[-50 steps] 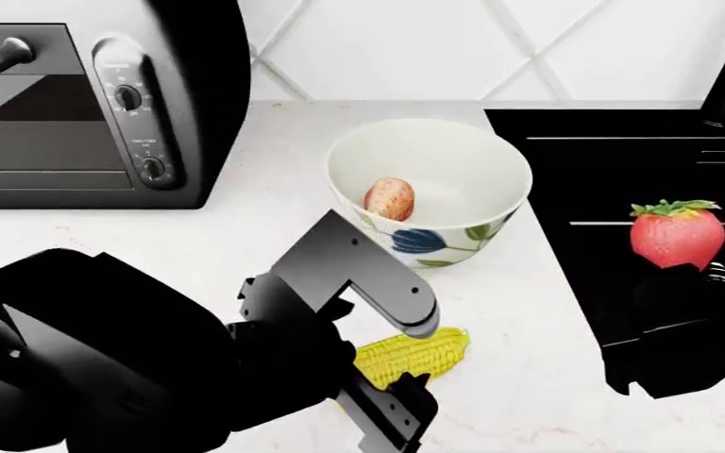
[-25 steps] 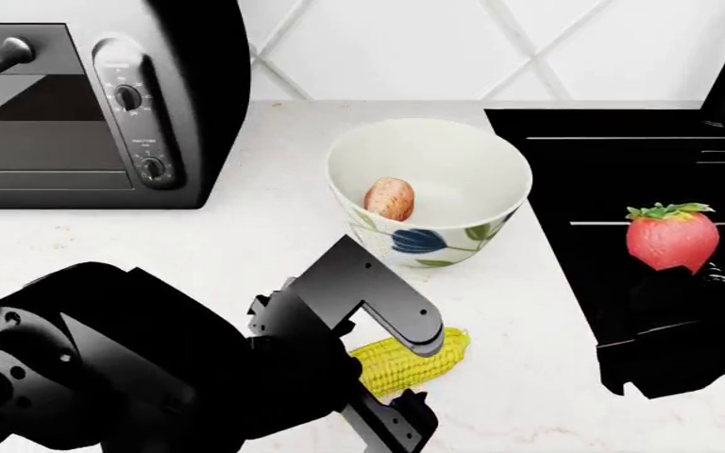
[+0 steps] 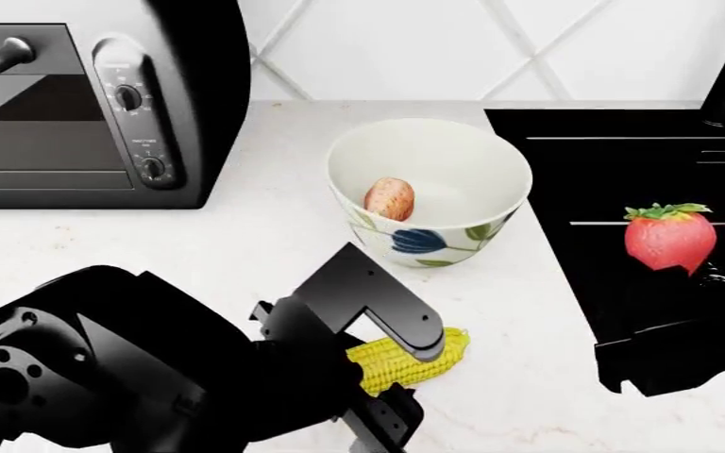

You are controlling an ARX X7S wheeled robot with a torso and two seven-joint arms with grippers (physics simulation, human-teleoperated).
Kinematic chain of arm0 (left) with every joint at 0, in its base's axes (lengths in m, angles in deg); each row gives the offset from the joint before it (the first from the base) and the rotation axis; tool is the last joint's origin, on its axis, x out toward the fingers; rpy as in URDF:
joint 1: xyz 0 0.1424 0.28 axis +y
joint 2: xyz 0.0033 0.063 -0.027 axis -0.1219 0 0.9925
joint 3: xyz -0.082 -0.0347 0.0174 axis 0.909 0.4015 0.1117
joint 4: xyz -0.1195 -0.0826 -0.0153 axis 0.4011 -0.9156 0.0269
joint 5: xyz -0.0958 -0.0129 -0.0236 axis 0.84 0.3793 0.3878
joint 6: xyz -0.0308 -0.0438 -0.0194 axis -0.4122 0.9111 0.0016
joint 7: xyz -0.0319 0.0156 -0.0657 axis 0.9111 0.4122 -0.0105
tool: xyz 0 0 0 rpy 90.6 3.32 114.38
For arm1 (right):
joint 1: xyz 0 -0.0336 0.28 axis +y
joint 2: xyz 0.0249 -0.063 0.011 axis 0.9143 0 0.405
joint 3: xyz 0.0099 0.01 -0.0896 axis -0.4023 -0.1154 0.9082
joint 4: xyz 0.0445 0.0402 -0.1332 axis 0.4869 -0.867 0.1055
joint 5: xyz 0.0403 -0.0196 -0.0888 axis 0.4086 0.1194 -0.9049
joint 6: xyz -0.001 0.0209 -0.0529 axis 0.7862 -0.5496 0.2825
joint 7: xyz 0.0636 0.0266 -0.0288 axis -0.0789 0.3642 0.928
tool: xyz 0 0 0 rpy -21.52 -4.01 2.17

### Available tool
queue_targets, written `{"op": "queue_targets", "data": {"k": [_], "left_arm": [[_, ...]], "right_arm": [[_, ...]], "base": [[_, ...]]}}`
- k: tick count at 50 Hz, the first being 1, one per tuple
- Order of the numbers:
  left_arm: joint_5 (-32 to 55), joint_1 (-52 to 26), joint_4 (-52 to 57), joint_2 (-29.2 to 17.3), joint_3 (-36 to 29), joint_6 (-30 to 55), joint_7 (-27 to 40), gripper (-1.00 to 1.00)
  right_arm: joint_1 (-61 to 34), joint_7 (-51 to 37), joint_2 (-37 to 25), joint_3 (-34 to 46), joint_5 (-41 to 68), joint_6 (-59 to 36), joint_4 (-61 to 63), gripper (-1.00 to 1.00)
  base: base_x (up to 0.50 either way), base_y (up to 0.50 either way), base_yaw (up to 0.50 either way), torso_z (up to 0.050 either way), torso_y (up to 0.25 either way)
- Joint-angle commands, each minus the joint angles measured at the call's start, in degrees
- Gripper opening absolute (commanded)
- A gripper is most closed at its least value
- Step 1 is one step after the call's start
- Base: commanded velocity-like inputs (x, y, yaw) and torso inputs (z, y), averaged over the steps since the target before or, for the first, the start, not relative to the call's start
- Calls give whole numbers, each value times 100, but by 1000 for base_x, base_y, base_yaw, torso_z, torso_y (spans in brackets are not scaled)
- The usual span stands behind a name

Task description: There is a mixed pile of frozen fruits and vegetables on the counter. Locate all the frozen vegetables and place the items in a bowl on the counter. Take all the frozen fruits and defrost them in a running sink.

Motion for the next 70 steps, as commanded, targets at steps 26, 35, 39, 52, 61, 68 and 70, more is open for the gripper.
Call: {"op": "queue_targets", "data": {"k": [26, 35, 39, 52, 61, 68, 70], "left_arm": [[608, -382, 802, -492, 285, -278, 654, -100], [864, -589, 994, -350, 246, -270, 864, -100], [1145, -856, 1172, -386, 354, -351, 1052, -100], [1997, -1852, 1583, -705, 936, -738, 1564, -100], [2357, -2427, 1578, -873, 1269, -898, 1753, -100], [2416, -2806, 1389, -896, 1479, -1007, 1870, -100], [2427, -2953, 1299, -904, 1536, -1034, 1935, -100]], "right_arm": [[132, 1, 34, -25, -131, -27, 35, -100], [132, 10, 23, -52, -126, -42, 15, -100], [141, 15, 25, -59, -132, -39, 14, -100], [171, 6, 34, -68, -141, -51, 16, -100], [194, -7, 39, -74, -147, -41, 26, -100], [256, 13, 59, -60, -210, -13, 48, -100], [278, 15, 74, -51, -234, -8, 51, -100]], "base": [[0, 0, 0, 0, 0], [0, 0, 0, 0, 0], [0, 0, 0, 0, 0], [0, 0, 0, 0, 0], [0, 0, 0, 0, 0], [0, 0, 0, 0, 0], [0, 0, 0, 0, 0]]}}
